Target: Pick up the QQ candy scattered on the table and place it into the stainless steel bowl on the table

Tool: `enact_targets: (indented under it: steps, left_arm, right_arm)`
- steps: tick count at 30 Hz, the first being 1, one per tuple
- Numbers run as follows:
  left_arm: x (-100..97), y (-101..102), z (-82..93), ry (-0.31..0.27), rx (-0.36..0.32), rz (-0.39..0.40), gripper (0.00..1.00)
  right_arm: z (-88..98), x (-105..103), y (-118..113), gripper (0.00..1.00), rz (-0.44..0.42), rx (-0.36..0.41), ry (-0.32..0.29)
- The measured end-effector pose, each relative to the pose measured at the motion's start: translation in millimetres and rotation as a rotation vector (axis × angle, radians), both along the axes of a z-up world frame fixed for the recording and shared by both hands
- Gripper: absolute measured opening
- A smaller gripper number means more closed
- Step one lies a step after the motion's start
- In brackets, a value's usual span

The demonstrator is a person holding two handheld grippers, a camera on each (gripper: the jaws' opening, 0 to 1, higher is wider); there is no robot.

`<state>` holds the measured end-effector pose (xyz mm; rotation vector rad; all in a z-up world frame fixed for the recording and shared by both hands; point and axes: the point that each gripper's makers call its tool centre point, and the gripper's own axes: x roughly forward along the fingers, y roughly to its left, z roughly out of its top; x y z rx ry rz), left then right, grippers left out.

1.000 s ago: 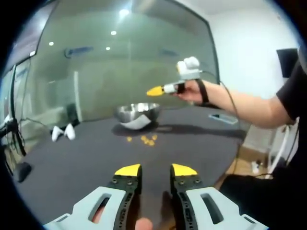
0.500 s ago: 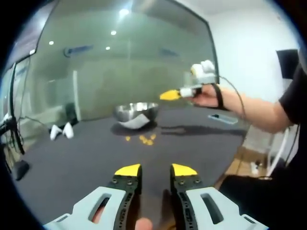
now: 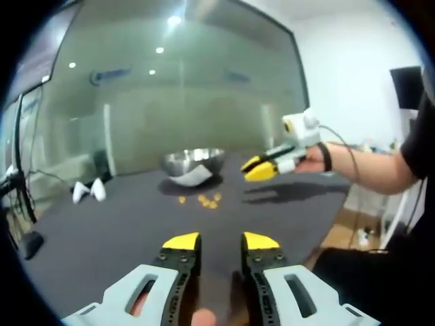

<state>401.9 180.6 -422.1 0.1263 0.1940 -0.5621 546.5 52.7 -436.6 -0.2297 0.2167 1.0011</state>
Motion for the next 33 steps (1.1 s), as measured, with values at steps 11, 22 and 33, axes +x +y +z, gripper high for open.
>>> enact_targets:
  steps: [11,22,33]
  left_arm:
    - [-1.2,7.2,3.4,-0.004,0.001,0.013,0.25]
    - [0.5,11.7,5.0,-0.007,0.001,0.019,0.25]
    - [2.1,22.3,0.8,0.003,0.000,0.038,0.25]
  right_arm:
    - [-30.6,18.5,23.5,0.23,-0.028,-0.045,0.077]
    - [-42.8,31.1,49.9,0.21,-0.046,-0.057,0.100]
    - [-41.2,33.3,57.6,0.09,-0.045,-0.077,0.042]
